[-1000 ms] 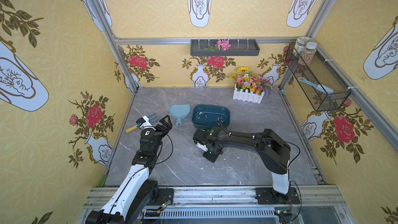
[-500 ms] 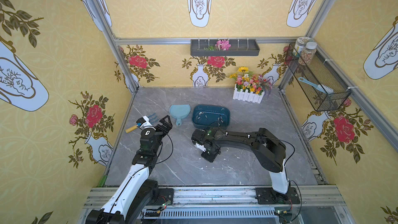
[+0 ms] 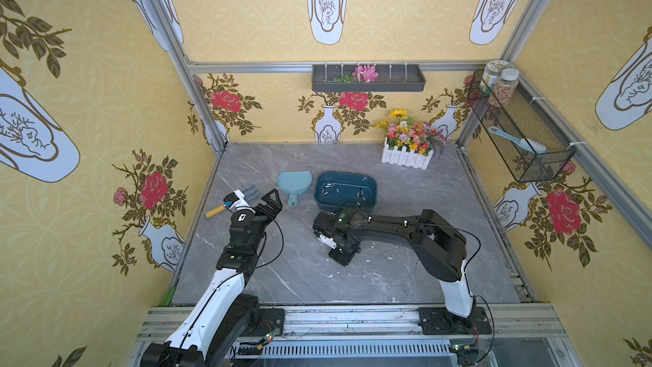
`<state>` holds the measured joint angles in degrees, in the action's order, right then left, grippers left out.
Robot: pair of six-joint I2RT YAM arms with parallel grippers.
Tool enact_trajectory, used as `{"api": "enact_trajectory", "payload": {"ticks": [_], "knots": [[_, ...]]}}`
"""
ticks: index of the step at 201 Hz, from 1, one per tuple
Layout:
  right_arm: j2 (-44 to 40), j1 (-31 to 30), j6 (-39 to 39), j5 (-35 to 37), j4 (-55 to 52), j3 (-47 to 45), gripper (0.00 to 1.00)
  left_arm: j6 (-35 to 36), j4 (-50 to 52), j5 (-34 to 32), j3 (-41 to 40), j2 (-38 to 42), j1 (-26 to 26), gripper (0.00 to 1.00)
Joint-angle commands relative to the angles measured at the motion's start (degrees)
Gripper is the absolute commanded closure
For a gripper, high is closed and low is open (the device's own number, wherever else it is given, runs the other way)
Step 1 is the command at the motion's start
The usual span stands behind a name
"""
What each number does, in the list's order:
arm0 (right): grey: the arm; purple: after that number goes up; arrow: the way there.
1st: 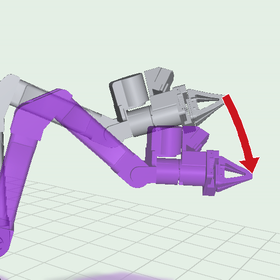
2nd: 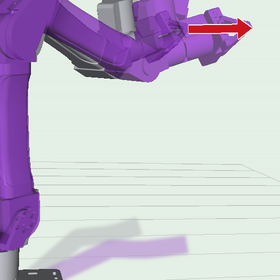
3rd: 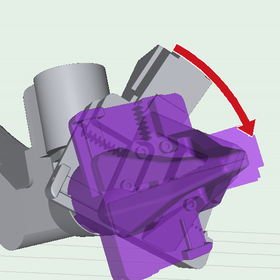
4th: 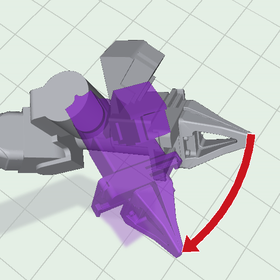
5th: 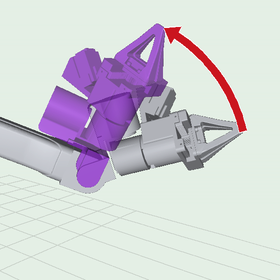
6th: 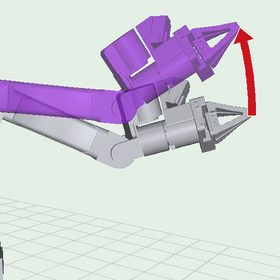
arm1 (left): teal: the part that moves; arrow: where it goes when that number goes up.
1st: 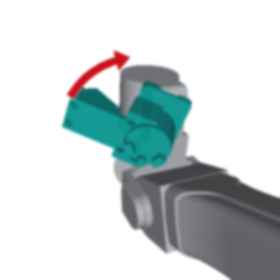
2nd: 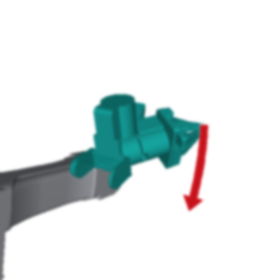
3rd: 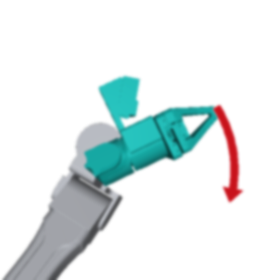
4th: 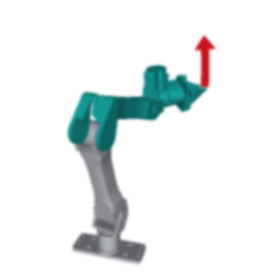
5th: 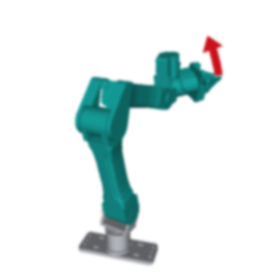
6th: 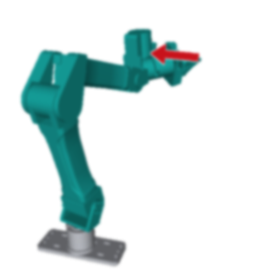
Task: Put the bit on the desktop into the storage box
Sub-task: Pick up the screwdriver bit from the center of the board.
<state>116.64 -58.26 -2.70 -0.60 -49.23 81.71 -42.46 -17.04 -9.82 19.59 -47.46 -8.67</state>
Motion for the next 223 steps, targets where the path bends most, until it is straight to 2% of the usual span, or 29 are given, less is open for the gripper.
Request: {"api": "enact_trajectory", "payload": {"ticks": [1, 79, 184, 223], "knots": [[0.69, -0.02, 0.37, -0.41, 0.1, 0.13, 0.7, 0.63, -0.12, -0.46, -0.17, -0.17, 0.05, 0.0], [0.43, -0.04, 0.33, -2.2, 0.28, -0.13, 0.84, 0.62, 0.26, -0.72, -0.17, 0.35, 0.05, 0.0], [-3.76, 0.0, 0.23, -3.81, 0.21, 0.05, 0.87, 0.62, 0.49, -0.73, -0.17, 0.53, 0.1, 0.0], [-6.34, 2.03, 0.58, -4.54, -0.01, 0.47, 0.88, 0.63, 0.43, -0.6, -0.03, 0.19, 0.06, 0.0]]}}
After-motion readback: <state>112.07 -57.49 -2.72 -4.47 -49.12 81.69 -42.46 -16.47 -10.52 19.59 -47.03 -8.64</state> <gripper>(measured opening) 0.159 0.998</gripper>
